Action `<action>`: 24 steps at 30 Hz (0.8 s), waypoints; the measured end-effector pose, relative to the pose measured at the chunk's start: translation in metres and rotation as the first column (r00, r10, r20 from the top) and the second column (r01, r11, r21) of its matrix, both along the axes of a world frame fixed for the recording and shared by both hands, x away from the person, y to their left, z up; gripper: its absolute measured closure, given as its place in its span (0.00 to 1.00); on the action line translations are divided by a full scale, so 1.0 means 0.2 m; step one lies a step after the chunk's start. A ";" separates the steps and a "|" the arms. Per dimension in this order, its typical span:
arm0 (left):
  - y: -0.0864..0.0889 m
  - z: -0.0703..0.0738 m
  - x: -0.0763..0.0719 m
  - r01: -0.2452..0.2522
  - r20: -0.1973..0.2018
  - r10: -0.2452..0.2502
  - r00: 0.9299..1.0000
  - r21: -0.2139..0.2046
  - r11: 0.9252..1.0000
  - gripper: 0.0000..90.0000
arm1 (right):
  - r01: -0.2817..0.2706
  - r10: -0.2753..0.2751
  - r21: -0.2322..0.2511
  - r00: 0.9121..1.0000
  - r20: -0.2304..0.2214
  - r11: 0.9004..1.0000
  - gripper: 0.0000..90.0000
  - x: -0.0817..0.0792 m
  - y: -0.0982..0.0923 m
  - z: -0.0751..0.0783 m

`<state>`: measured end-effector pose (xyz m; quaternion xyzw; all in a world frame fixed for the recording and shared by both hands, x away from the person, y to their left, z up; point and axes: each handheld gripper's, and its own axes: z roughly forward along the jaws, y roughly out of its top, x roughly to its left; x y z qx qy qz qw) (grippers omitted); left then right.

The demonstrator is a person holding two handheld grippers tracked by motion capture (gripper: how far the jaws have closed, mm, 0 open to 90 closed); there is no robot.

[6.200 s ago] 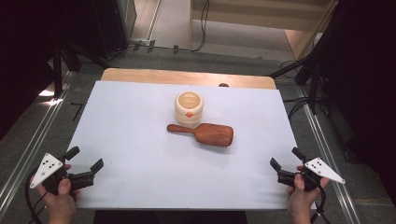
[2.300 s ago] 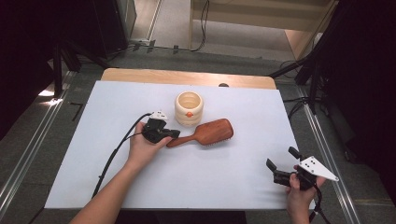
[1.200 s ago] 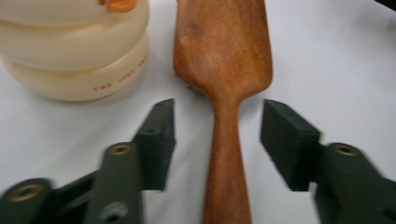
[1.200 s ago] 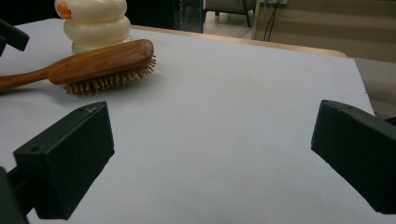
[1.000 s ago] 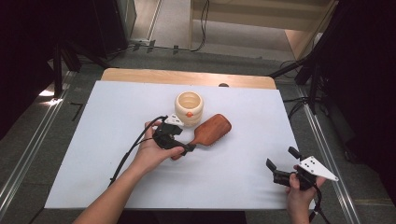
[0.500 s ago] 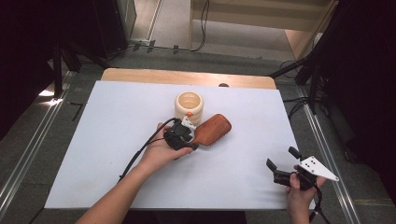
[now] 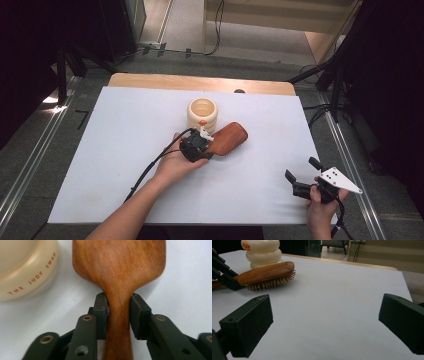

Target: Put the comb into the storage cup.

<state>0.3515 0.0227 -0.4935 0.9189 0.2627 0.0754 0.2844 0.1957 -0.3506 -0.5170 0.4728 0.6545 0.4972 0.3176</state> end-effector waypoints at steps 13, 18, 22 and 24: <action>0.03 -0.02 -0.02 0.016 0.032 -0.015 0.999 -0.055 0.998 0.81 | 0.004 -0.004 0.000 1.000 0.000 1.000 0.00 0.00 0.00 0.00; 0.04 -0.02 -0.04 0.037 0.048 -0.033 0.998 -0.081 0.996 0.81 | 0.004 -0.004 -0.001 1.000 -0.001 1.000 0.00 0.00 0.00 0.00; 0.05 0.00 -0.05 0.037 0.061 -0.030 0.998 -0.107 0.994 0.81 | 0.005 -0.005 -0.005 1.000 0.001 1.000 0.00 0.00 0.00 0.00; 0.05 0.01 -0.06 0.039 0.071 -0.031 0.997 -0.117 0.992 0.81 | 0.006 -0.006 -0.003 1.000 -0.001 1.000 0.00 0.00 0.00 0.00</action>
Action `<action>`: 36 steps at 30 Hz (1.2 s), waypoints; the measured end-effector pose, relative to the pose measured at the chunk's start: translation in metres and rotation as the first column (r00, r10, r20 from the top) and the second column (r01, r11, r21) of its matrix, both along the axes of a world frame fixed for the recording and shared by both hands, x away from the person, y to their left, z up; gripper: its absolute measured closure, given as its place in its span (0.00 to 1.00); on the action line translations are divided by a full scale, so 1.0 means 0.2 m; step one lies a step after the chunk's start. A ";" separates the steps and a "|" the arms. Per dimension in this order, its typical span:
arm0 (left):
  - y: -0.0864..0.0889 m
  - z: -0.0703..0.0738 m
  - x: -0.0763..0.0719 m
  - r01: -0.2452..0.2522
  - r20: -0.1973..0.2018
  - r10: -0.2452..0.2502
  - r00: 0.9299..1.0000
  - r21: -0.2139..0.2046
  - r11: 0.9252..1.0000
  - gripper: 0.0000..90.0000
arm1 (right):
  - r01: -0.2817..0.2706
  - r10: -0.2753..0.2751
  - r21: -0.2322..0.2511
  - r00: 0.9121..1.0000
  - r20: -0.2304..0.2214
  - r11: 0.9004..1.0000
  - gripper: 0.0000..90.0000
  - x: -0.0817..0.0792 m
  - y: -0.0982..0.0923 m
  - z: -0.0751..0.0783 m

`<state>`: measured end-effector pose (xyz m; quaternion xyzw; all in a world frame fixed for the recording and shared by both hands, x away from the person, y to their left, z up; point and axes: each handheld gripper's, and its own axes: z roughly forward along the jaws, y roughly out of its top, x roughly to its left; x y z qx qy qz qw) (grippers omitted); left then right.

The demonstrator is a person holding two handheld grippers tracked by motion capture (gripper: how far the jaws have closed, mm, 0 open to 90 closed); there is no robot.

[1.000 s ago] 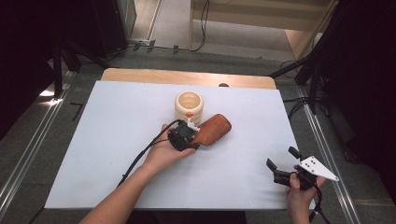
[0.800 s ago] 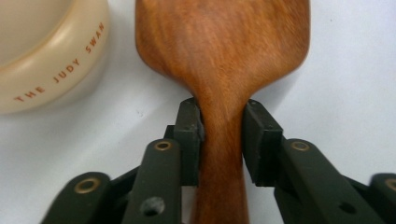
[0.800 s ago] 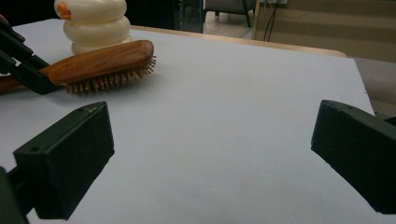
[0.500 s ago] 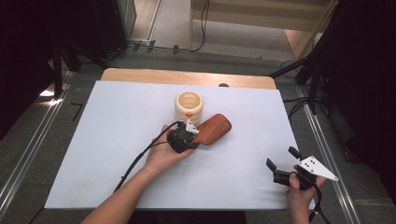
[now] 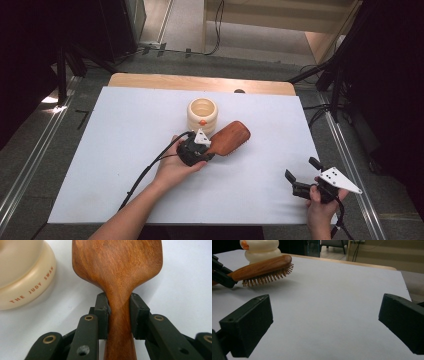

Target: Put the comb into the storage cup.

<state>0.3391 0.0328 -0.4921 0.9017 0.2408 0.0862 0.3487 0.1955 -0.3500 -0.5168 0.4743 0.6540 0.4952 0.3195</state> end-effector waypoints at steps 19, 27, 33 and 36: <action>0.10 0.11 -0.07 0.000 0.073 0.008 0.997 -0.104 0.995 0.81 | 0.004 -0.005 -0.053 1.000 -0.009 0.999 0.00 -0.01 0.06 0.04; 0.14 0.13 -0.11 -0.001 0.112 0.017 0.994 -0.144 0.990 0.81 | -0.040 0.040 -0.023 0.999 -0.002 0.999 0.00 0.00 0.14 0.13; 0.18 0.16 -0.14 -0.010 0.131 0.035 0.991 -0.187 0.982 0.81 | -0.069 0.069 0.000 0.998 -0.013 0.998 0.00 0.02 0.24 0.20; 0.20 0.18 -0.15 -0.009 0.140 0.036 0.989 -0.191 0.982 0.81 | -0.091 0.092 0.020 0.996 -0.020 0.996 0.00 0.05 0.31 0.25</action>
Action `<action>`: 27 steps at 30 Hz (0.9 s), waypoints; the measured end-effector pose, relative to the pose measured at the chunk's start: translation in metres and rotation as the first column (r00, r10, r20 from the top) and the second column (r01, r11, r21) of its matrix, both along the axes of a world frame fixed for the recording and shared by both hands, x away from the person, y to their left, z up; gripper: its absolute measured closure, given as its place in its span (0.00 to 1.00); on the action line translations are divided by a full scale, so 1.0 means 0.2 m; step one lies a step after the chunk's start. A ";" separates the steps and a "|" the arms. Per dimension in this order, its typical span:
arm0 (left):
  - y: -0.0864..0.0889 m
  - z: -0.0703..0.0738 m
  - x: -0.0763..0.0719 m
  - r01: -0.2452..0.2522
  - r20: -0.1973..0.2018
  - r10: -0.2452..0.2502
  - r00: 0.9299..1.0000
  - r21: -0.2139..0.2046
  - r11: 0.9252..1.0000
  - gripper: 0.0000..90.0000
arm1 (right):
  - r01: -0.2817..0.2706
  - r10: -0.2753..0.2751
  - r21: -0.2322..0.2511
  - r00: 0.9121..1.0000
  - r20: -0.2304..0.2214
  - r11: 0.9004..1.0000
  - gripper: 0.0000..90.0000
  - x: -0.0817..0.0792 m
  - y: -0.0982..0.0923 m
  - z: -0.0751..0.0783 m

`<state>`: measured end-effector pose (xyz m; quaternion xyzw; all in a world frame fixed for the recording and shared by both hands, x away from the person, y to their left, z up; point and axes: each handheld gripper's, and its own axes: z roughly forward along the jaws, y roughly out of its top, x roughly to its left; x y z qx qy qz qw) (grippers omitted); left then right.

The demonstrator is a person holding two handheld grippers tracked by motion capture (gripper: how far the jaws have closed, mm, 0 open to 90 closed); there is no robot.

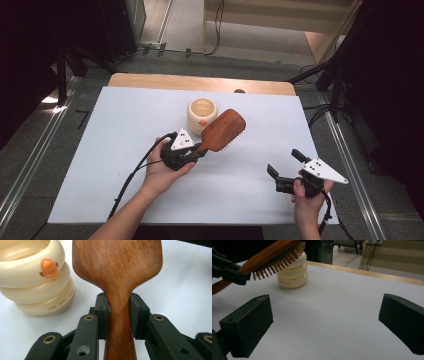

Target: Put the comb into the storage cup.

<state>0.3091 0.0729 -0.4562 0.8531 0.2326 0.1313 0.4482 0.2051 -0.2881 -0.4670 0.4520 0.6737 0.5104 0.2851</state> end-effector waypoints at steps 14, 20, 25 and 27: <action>0.08 0.04 -0.04 -0.033 0.034 0.035 0.999 -0.066 0.997 0.81 | -0.061 0.062 0.092 0.998 -0.013 0.994 0.00 0.10 0.21 0.12; 0.10 0.04 -0.04 -0.042 0.044 0.046 0.998 -0.083 0.996 0.81 | -0.081 0.086 0.137 0.996 -0.025 0.987 0.00 0.18 0.29 0.18; 0.12 0.06 -0.06 -0.047 0.059 0.054 0.997 -0.105 0.993 0.81 | -0.096 0.105 0.169 0.994 -0.043 0.981 0.00 0.22 0.33 0.20; 0.12 0.06 -0.06 -0.052 0.066 0.059 0.996 -0.111 0.992 0.81 | -0.100 0.110 0.176 0.993 -0.046 0.979 0.00 0.23 0.35 0.21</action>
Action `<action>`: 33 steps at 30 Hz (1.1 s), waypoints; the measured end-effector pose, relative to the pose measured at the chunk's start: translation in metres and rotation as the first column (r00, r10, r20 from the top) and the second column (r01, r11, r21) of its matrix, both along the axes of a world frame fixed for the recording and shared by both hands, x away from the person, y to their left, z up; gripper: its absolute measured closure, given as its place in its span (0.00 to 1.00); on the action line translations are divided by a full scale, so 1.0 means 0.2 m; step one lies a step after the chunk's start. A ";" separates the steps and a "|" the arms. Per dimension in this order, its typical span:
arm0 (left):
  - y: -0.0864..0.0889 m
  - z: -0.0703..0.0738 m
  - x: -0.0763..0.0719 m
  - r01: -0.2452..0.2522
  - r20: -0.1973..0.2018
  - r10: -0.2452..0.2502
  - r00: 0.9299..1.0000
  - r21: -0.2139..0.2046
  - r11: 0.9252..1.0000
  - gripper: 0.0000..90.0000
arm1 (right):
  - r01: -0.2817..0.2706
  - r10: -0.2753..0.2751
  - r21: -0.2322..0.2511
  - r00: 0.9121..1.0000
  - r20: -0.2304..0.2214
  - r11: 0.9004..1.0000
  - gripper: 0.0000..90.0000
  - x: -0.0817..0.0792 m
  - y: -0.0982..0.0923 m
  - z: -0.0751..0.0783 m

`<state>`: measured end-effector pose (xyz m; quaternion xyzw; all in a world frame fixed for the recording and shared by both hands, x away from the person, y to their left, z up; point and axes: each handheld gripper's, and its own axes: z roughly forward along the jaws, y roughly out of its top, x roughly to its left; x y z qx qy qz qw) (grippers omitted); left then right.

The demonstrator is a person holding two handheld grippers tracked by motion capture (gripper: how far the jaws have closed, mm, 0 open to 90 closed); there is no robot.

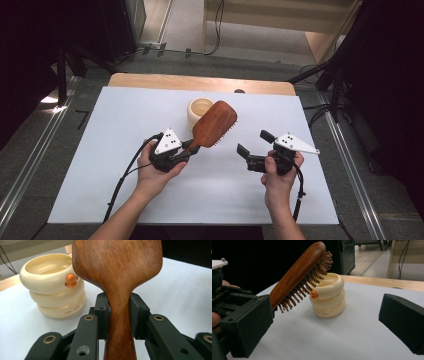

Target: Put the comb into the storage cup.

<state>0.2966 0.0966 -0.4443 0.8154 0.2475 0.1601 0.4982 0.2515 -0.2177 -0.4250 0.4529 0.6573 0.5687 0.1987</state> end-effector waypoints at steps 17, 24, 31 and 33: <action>0.01 0.02 -0.05 -0.011 0.040 0.012 0.999 -0.043 0.999 0.81 | -0.052 0.059 0.124 0.997 -0.049 0.991 0.00 0.13 0.17 0.07; 0.00 0.02 -0.07 -0.005 0.055 0.008 0.998 -0.059 0.998 0.81 | -0.076 0.089 0.164 0.993 -0.073 0.984 0.00 0.17 0.23 0.07; -0.01 0.02 -0.09 0.001 0.073 0.005 0.997 -0.070 0.998 0.81 | -0.092 0.111 0.194 0.989 -0.092 0.977 0.03 0.20 0.27 0.06; -0.02 0.02 -0.10 0.003 0.078 0.002 0.997 -0.071 0.997 0.81 | -0.094 0.118 0.206 0.988 -0.103 0.974 0.04 0.21 0.28 0.06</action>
